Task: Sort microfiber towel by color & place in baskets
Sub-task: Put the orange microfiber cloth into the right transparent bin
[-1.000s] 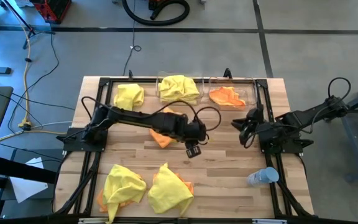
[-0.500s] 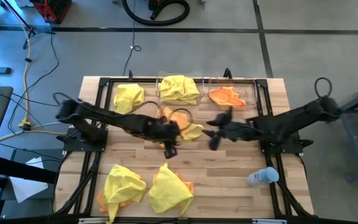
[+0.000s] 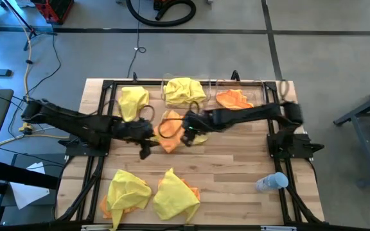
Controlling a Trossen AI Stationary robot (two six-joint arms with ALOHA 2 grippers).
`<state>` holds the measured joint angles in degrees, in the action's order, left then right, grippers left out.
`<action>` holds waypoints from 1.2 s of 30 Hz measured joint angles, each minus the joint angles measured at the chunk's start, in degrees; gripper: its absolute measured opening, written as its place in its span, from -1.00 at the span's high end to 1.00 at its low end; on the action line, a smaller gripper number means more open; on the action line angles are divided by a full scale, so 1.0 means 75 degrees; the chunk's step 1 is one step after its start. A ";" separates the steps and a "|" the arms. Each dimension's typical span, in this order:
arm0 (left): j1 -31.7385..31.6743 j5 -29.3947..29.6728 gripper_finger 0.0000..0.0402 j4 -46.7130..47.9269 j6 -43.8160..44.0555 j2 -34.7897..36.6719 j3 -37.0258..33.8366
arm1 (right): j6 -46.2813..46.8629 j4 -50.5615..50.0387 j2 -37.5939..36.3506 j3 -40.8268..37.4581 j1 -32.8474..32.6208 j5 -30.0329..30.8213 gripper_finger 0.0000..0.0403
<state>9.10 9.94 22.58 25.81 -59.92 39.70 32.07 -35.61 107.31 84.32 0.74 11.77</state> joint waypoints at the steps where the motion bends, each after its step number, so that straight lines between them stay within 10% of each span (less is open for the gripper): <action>1: 0.0000 0.0002 0.36 0.0023 0.0014 0.0202 -0.0125 | 0.0001 0.0012 0.0256 0.0209 0.0070 -0.0054 -0.04; 18: 0.0000 -0.0006 0.36 0.0521 -0.0062 0.1795 -0.0588 | 0.0377 -0.0521 0.3525 0.2517 0.0567 -0.0805 0.16; 24: -0.0003 0.0002 0.36 0.1085 -0.0074 0.1824 -0.0602 | 0.0235 -0.0899 0.3278 0.2638 0.0570 -0.0802 0.90; 36: -0.0003 0.0005 0.36 0.0984 -0.0269 0.1822 -0.0602 | 0.0001 -0.2051 0.0934 0.2998 0.0506 -0.0037 0.96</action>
<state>9.08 9.98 29.96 23.79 -46.25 35.18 32.07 -50.99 114.32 106.80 4.53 11.50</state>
